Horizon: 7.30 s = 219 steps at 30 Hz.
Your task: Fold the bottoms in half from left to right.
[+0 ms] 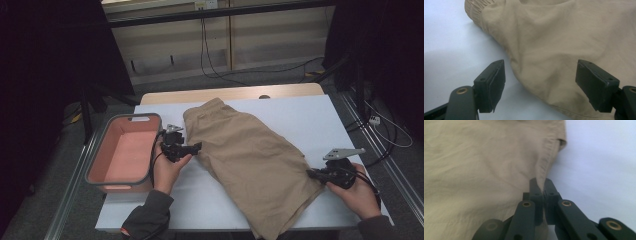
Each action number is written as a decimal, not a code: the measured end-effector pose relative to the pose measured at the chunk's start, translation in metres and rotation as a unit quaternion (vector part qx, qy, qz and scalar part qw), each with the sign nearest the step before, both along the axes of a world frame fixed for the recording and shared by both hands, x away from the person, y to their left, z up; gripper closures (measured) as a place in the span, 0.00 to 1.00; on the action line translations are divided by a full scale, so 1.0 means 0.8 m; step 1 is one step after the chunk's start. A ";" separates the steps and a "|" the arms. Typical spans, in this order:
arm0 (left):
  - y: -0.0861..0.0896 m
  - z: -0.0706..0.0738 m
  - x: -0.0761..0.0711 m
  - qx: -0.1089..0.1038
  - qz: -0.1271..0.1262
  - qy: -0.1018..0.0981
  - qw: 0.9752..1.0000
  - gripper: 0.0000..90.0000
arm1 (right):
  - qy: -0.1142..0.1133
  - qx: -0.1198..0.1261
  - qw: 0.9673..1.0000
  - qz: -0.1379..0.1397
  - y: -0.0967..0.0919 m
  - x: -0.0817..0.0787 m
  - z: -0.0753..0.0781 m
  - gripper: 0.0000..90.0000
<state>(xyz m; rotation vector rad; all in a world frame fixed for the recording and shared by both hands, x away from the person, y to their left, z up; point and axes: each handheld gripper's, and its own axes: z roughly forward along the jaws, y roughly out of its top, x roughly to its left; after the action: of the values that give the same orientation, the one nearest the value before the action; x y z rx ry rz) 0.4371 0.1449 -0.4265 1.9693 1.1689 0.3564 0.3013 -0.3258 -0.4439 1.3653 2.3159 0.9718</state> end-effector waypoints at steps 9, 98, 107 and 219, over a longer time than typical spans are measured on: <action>-0.005 -0.002 -0.004 0.005 -0.010 0.002 1.000 0.26 | -0.015 0.002 0.999 -0.046 -0.033 0.019 -0.003 0.84; 0.011 0.004 -0.036 0.003 -0.035 -0.002 0.999 0.19 | -0.077 -0.061 0.974 0.204 0.219 0.031 -0.008 0.72; 0.010 0.003 -0.036 0.003 -0.036 0.001 0.999 0.19 | -0.064 -0.036 0.981 0.180 0.210 0.043 -0.009 0.96; 0.013 0.004 -0.033 0.000 -0.039 0.003 0.999 0.19 | -0.072 0.024 0.977 0.201 0.251 0.052 -0.001 1.00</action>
<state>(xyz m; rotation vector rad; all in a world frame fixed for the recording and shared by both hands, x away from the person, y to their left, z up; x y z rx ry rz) 0.4106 0.1554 -0.4236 2.0114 1.0916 0.3091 0.3432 -0.1248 -0.4443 0.8178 2.5194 1.2008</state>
